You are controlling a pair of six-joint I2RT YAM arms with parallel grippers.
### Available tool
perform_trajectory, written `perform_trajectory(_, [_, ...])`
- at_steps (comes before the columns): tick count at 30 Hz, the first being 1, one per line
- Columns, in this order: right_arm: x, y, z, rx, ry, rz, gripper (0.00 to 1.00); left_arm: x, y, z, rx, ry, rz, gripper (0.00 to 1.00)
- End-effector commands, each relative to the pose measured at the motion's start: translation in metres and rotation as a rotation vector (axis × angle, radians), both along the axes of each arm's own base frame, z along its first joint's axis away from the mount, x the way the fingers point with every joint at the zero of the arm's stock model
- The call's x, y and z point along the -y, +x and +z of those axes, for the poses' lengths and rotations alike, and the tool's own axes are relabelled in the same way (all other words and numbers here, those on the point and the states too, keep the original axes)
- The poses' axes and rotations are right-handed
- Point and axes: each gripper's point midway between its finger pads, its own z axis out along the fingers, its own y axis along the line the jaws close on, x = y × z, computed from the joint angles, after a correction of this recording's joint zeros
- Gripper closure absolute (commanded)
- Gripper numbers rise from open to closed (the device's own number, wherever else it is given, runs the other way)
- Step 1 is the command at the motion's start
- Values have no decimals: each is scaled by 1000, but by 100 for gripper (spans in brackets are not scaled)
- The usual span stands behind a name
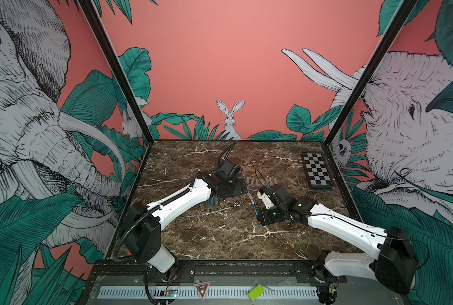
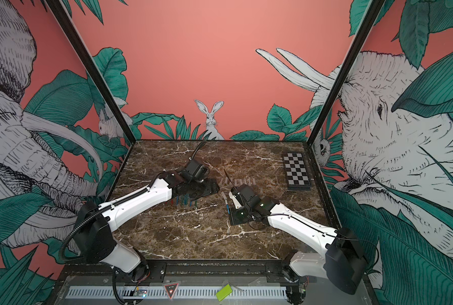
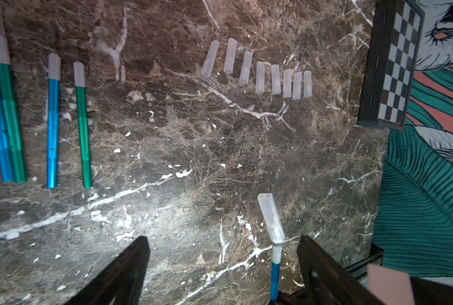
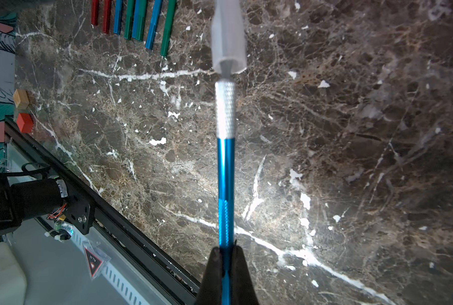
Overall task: Remove protective caps from carving knives
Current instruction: Pick up the carving knife from the center of the board, then place the protective sleeve at the center of the board.
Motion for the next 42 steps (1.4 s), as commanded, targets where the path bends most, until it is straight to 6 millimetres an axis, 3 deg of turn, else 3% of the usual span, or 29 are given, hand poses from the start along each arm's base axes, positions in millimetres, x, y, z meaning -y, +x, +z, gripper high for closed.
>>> perform_trajectory(1, [-13, 7, 14, 28, 48, 2, 100, 10, 2, 5, 4, -30, 23, 12])
perform_trajectory(9, [-19, 3, 12, 26, 50, 24, 100, 25, 1, -8, -19, -30, 24, 16])
perform_trajectory(19, [-24, 0, 12, 26, 58, 34, 100, 29, -2, -22, -39, -7, 19, 21])
perform_trajectory(37, [-33, -7, 14, 30, 57, 58, 100, 42, 1, -23, -20, -20, 15, 52])
perform_trajectory(42, [-34, -9, 13, 25, 53, 64, 100, 42, 2, -20, -6, -11, 10, 66])
